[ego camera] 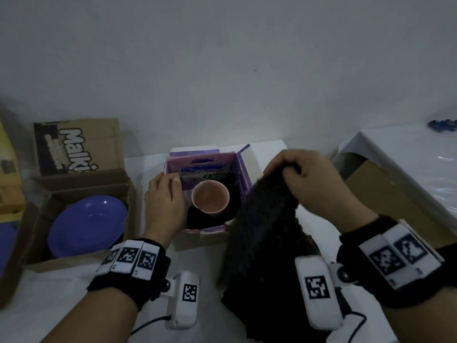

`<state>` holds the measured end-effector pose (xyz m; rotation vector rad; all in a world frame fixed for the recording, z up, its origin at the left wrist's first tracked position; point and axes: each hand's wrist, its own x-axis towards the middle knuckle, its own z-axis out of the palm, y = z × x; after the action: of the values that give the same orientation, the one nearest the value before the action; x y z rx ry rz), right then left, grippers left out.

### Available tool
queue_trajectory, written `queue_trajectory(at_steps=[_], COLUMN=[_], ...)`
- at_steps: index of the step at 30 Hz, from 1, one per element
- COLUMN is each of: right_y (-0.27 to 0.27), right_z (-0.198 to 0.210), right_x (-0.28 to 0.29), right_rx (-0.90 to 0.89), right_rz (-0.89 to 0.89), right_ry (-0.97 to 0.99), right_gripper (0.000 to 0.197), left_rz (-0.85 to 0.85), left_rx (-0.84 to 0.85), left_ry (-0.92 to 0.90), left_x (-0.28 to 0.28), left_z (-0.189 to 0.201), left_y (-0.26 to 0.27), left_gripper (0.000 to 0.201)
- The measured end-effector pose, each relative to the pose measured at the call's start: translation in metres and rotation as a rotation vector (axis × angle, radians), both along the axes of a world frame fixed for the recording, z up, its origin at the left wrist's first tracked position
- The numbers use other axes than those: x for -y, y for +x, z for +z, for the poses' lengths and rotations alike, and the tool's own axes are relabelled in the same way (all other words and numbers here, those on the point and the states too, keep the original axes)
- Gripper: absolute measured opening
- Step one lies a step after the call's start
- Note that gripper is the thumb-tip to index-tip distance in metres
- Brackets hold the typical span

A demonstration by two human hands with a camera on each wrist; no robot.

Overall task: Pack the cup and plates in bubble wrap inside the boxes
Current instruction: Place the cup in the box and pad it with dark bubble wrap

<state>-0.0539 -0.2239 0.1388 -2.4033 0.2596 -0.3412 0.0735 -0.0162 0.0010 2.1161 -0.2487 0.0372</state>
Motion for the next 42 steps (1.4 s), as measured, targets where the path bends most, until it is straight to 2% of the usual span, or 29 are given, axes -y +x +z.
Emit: queue_trajectory(at_steps=[3,5,6,7,9,11,12,14,16,19,21,24,25,26,27,28,29,31,33,36,39,40,42], right_y=[0.022,0.031,0.033,0.034,0.034,0.031,0.030,0.031,0.034,0.041,0.048,0.062,0.067,0.072,0.077,0.082,0.085,0.086,0.081,0.078,0.094,0.102,0.115], right_z=[0.009,0.001,-0.006,-0.013,-0.032,-0.050,-0.056,-0.061,-0.057,-0.041,-0.031,-0.023,-0.023,-0.023,-0.027,-0.032,-0.039,-0.056,-0.073,-0.093,-0.097,-0.095,-0.088], right_x=[-0.004,-0.015,-0.020,-0.026,-0.033,-0.034,-0.033,-0.031,-0.026,-0.019,-0.018,-0.024,-0.028,-0.033,-0.039,-0.046,-0.052,-0.067,-0.079,-0.086,-0.080,-0.079,-0.079], right_rx=[0.381,0.441,0.384,0.277,-0.071,-0.423,-0.526,-0.569,-0.529,-0.474,-0.288,0.126,0.232,0.320,0.388,0.428,0.434,0.333,0.112,-0.176,-0.247,-0.257,-0.326], right_rz=[-0.164,-0.179,-0.138,-0.068,0.116,0.237,0.263,0.268,0.299,0.312,0.206,-0.081,-0.156,-0.215,-0.253,-0.269,-0.267,-0.188,0.033,0.362,0.422,0.419,0.455], right_ry=[0.029,-0.018,-0.049,-0.088,-0.192,-0.404,-0.505,-0.634,-0.698,-0.573,-0.510,-0.467,-0.430,-0.390,-0.350,-0.319,-0.299,-0.273,-0.245,-0.281,-0.523,-0.580,-0.647], right_gripper=[0.035,0.027,0.026,0.034,0.067,0.101,0.108,0.102,0.086,0.063,0.053,0.040,0.035,0.031,0.028,0.028,0.029,0.037,0.046,0.051,0.074,0.075,0.061], left_rz=[-0.008,0.012,0.014,0.012,0.005,-0.002,-0.008,-0.014,-0.013,-0.007,0.017,-0.003,-0.016,-0.020,0.005,0.033,0.060,0.062,0.063,0.049,0.046,0.046,0.038], left_rx=[0.003,-0.010,-0.018,-0.018,-0.020,-0.024,-0.020,-0.023,-0.032,-0.029,-0.051,-0.098,-0.206,-0.336,-0.434,-0.425,-0.334,-0.188,-0.143,-0.120,-0.121,-0.111,-0.082], left_ry=[-0.042,-0.103,-0.125,-0.134,-0.122,-0.107,-0.099,-0.091,-0.099,-0.121,-0.164,-0.242,-0.321,-0.445,-0.544,-0.574,-0.501,-0.381,-0.375,-0.323,-0.323,-0.318,-0.301], left_x=[0.000,-0.001,-0.002,-0.003,-0.003,-0.003,-0.003,-0.003,-0.003,-0.002,0.000,-0.004,-0.008,-0.009,-0.009,-0.009,-0.007,-0.003,-0.001,-0.002,-0.001,-0.002,-0.001], left_z=[0.002,0.000,-0.001,-0.001,0.000,0.002,0.000,-0.002,-0.004,-0.001,0.003,0.005,0.008,0.008,0.009,0.008,0.009,0.005,0.005,-0.001,-0.004,-0.005,-0.004], left_y=[-0.001,-0.001,0.000,-0.001,-0.002,-0.004,-0.004,-0.004,-0.002,-0.004,-0.005,-0.004,-0.005,-0.006,-0.009,-0.010,-0.010,-0.008,-0.004,-0.003,-0.003,-0.001,-0.002], left_gripper=[0.060,0.072,0.076,0.076,0.070,0.066,0.067,0.068,0.068,0.068,0.068,0.070,0.066,0.055,0.035,0.021,0.023,0.053,0.081,0.091,0.107,0.106,0.098])
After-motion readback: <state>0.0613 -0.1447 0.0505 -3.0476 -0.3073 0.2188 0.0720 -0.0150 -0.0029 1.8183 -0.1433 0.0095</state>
